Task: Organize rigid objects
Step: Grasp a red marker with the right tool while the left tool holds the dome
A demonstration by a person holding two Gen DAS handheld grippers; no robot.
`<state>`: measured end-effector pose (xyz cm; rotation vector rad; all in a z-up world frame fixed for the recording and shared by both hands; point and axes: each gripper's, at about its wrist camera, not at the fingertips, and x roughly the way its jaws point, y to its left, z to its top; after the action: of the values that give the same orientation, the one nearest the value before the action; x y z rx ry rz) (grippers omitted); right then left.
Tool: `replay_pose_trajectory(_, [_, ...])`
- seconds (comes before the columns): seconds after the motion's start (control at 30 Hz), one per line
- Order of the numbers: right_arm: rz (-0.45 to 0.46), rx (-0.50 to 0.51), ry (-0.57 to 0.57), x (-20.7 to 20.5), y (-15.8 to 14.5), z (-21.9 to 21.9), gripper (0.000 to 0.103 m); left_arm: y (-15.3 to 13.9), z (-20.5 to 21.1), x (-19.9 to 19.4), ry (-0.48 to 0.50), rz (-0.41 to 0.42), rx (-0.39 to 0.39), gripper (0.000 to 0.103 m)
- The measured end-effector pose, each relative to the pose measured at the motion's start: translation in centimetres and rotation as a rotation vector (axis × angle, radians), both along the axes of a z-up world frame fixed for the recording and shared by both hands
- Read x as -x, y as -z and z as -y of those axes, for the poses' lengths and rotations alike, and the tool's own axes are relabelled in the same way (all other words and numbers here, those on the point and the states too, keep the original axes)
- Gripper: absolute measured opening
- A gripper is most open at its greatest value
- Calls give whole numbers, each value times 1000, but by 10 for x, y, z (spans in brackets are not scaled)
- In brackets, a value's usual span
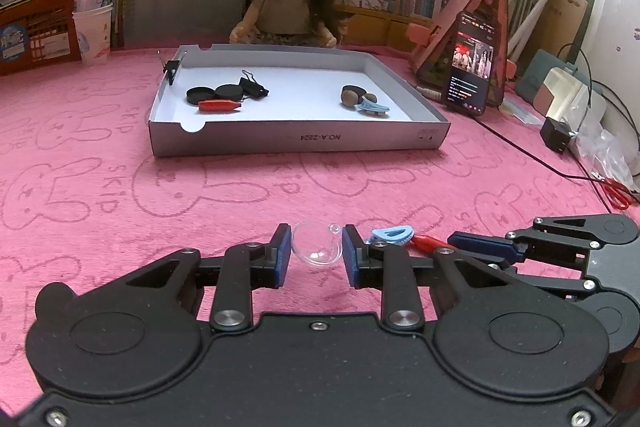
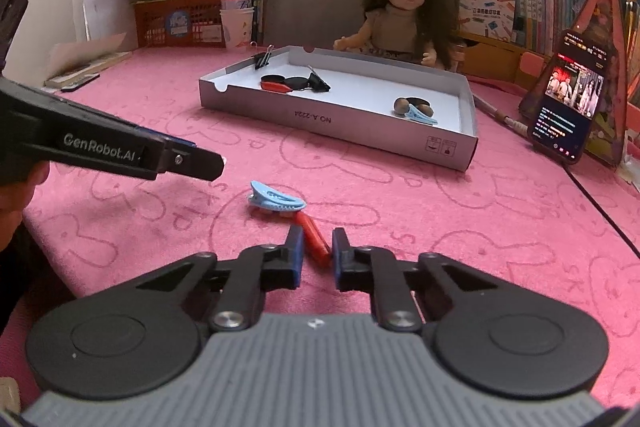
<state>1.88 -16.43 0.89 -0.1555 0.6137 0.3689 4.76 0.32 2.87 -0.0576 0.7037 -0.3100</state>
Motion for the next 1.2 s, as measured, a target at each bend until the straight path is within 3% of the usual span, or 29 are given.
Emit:
replay_pose_trajectory(0.23, [4,22,21,3,-2,4,15,-1,-4,-2,-22,0,4,26])
replay_pose_trajectory(0.27, [5,26,26,3,-2,5,17,-1,-4,-2,-24,0,4,26])
replay_pose_trajectory(0.3, [8,27,30,3,-2,5,28,-1,-4,-3,-25,1,4,26])
replay_pose_trajectory(0.4, [39,30,37,3,-2,5,46,-1,-4,-3,-28,1,5,26])
replay_pose_trajectory(0.53, [70,66,43,0,1,-2,48,-1,-3,-4,-32,-2,6,26])
replay_pose_trajectory(0.57, [65,74,52,-2,3,-4,47,-1,-4,-4,-34,-2,7,26])
replay_pose_trajectory(0.63, [42,54,55,-5,4,-3,23,-1,-4,-5,-39,-3,7,26])
replay_pose_trajectory(0.7, [26,31,64,-6,3,-2,14,-1,-5,-8,-46,-3,6,26])
replay_pose_trajectory(0.97, [25,-30,122,-22,-12,8,13,-12,-10,-28,-63,10,16,25])
replay_pose_trajectory(1.2, [42,-83,161,-61,-37,17,13,-32,-14,-68,-98,43,18,26])
